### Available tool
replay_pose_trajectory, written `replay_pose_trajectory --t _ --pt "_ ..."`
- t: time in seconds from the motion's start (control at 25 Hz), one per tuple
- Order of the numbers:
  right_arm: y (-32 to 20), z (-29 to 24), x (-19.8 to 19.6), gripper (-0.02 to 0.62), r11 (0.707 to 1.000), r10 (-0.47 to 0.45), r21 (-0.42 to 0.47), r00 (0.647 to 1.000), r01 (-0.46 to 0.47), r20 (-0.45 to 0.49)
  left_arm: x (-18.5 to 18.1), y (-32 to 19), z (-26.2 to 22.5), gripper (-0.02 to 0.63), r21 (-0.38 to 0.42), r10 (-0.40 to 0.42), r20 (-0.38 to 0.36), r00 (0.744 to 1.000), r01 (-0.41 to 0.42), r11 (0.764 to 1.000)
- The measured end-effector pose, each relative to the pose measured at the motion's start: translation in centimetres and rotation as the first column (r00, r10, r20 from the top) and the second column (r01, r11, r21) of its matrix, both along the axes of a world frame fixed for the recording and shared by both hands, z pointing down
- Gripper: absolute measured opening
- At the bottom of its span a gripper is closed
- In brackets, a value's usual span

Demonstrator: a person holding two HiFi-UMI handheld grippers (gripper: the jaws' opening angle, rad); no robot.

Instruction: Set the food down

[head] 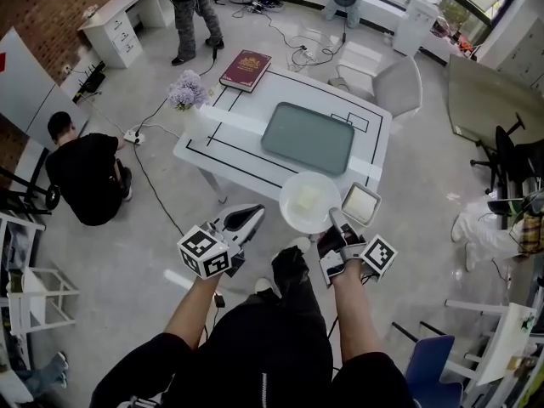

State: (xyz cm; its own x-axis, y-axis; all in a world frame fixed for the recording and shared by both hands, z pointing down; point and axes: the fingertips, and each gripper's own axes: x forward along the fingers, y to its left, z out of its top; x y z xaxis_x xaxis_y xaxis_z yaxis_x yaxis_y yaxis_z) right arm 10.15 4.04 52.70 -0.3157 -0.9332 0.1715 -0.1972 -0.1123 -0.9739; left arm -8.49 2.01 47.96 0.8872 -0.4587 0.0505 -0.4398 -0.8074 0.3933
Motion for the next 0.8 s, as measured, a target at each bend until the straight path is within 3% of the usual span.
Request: replay_pose_trajectory --t 0.8 --pt "-7.4 1.2 0.2 0.020 0.999 -0.029 -0.026 1.000 0.029 0.009 0.5 -6.9 1.2 0.006 -0.028 -0.018 -0.003 1.000 0.018 0.999"
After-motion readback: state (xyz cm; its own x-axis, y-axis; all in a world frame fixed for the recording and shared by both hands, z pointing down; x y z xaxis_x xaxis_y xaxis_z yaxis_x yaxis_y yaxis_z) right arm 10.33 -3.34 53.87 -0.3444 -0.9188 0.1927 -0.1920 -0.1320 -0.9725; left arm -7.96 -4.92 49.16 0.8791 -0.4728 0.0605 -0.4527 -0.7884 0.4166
